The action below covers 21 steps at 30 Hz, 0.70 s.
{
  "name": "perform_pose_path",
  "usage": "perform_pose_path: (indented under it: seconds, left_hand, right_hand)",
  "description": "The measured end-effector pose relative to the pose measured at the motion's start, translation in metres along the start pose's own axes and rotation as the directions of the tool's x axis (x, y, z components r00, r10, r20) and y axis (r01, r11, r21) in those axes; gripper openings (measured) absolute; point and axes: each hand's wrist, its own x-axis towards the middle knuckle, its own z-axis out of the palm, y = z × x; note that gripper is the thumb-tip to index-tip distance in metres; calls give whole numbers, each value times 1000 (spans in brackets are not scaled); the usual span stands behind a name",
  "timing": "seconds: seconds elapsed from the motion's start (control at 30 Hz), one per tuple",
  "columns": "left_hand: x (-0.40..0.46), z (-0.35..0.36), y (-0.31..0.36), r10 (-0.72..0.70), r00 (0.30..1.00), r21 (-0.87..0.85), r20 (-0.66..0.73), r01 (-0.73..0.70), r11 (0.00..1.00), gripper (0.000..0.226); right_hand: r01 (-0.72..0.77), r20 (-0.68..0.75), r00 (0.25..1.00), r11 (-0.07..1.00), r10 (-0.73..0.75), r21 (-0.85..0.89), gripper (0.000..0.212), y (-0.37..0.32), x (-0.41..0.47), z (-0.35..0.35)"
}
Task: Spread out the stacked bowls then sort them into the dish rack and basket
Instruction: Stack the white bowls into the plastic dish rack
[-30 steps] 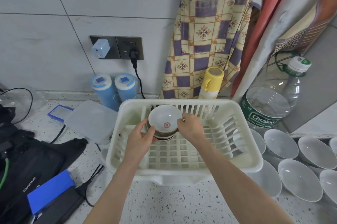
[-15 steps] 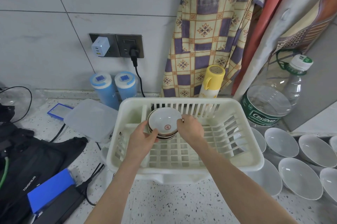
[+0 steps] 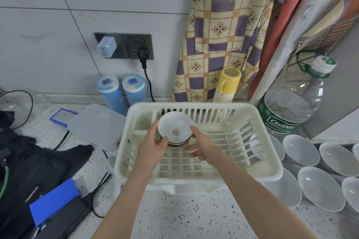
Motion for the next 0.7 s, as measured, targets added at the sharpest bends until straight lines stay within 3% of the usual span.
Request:
perform_pose_path:
  seconds: [0.4,0.6,0.7]
  left_hand:
    - [3,1,-1,-33,999,21,16,33,999,51]
    - [-9,-8,18,-49,989,-167,-138,26,986,34]
    - [-23,-12,30,22,974,-237,-226,-77,968,26]
  right_hand:
    - [2,102,995,990,-16,140,52,-1,-9,-1]
    - [137,5,990,971,-141,197,52,-5,-40,-14]
    - [249,-41,968,938,-247,241,41,1,-65,-38]
